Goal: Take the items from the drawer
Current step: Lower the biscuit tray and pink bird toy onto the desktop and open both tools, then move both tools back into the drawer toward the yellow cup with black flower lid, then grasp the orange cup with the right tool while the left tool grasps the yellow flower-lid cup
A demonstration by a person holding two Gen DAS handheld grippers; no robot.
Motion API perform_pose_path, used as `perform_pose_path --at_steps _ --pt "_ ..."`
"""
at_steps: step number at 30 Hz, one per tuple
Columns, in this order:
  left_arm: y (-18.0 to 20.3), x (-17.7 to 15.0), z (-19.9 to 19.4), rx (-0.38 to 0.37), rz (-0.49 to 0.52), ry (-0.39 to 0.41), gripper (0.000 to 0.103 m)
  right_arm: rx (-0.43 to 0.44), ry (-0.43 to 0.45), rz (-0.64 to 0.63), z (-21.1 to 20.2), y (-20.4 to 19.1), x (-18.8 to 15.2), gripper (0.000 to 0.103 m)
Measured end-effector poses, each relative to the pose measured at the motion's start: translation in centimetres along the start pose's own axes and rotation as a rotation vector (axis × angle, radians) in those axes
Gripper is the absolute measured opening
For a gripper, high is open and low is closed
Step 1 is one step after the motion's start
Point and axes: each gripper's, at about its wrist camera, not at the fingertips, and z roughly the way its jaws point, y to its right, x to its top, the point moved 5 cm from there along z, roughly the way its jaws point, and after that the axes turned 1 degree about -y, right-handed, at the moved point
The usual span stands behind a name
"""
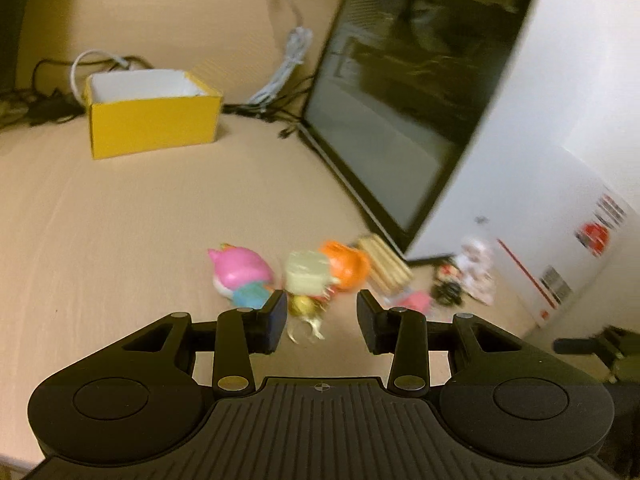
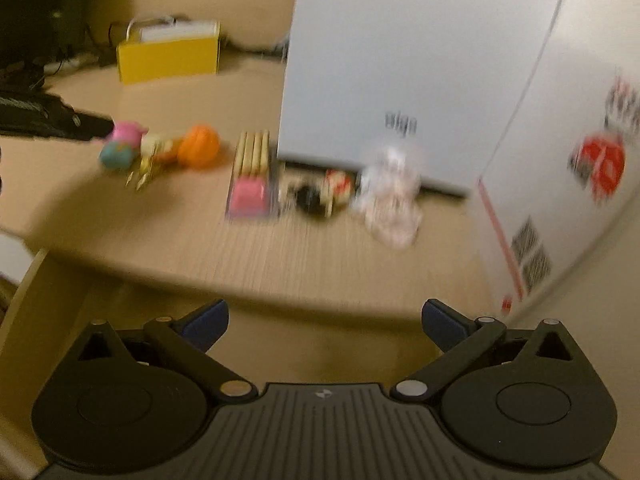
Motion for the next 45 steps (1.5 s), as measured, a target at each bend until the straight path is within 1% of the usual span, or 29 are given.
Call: perform_pose_path --at_steps 4,8,11,14,16,19,21,24,27,30,31,32,33,34,37,39,42,45 --pt "1.7 -2.1 -1.6 -0.03 0.086 -0.036 0.042 0.052 -0.122 0.037 0.0 2.0 -1.8 0.103" --pt "3.1 -5.0 -2.1 -0.093 0.14 -0.102 0.042 0.115 -0.251 0.074 0.4 3.5 -3.8 0.103" --pt "3.8 -7.6 -1.0 -0.117 0.173 -0.205 0.042 0.137 -0.336 0.111 1.3 4.0 -5.3 0.101" --pt "4.4 -9.9 0.3 -0.124 0.178 -0.311 0.042 0.176 -0.432 0.181 2.8 4.1 -6.7 0.093" --pt "4.4 -11.1 0.8 -0.142 0.166 -0.359 0.042 0.202 -0.485 0.213 3.8 3.7 -7.4 0.09" --pt "4.3 -11.7 0.9 -0.144 0.159 -0.378 0.042 0.216 -0.552 0.194 5.3 2.4 -8.4 0.089" --pt "3.8 -11.6 0.7 -0.123 0.152 -0.375 0.042 0.211 -0.595 0.167 6.1 1.4 -9.2 0.087" --pt "2.4 -10.9 0.2 -0.084 0.127 -0.353 0.042 0.246 -0.648 0.169 7.0 -0.2 -10.1 0.087" --pt "1.0 -9.9 -0.4 -0.048 0.105 -0.331 0.042 0.245 -0.675 0.158 7.9 -1.5 -10.3 0.087" --pt "0.1 -8.9 -1.0 -0.033 0.103 -0.311 0.042 0.232 -0.707 0.118 9.0 -2.8 -10.2 0.086" --pt "-0.1 -8.6 -1.1 -0.029 0.103 -0.304 0.042 0.223 -0.716 0.097 9.3 -3.1 -10.2 0.084" --pt "-0.3 -8.3 -1.4 -0.024 0.101 -0.297 0.042 0.217 -0.721 0.076 9.5 -3.4 -10.3 0.072" --pt "-0.5 -7.9 -1.6 -0.019 0.098 -0.289 0.042 0.222 -0.725 0.052 9.5 -3.8 -10.3 0.056" --pt "-0.7 -7.7 -1.7 -0.016 0.096 -0.284 0.042 0.225 -0.729 0.034 9.5 -4.0 -10.4 0.056" --pt "-0.5 -7.4 -1.7 -0.021 0.104 -0.283 0.042 0.23 -0.678 0.012 8.6 -4.0 -10.4 0.056" --pt "0.1 -7.7 -1.5 -0.041 0.125 -0.3 0.042 0.236 -0.643 0.026 7.6 -3.5 -10.2 0.056" --pt "1.9 -8.7 -0.4 -0.109 0.16 -0.362 0.042 0.243 -0.557 0.08 5.3 -1.9 -9.3 0.056" --pt "5.2 -9.8 1.4 -0.187 0.222 -0.413 0.042 0.212 -0.449 0.159 2.1 0.7 -8.3 0.056"
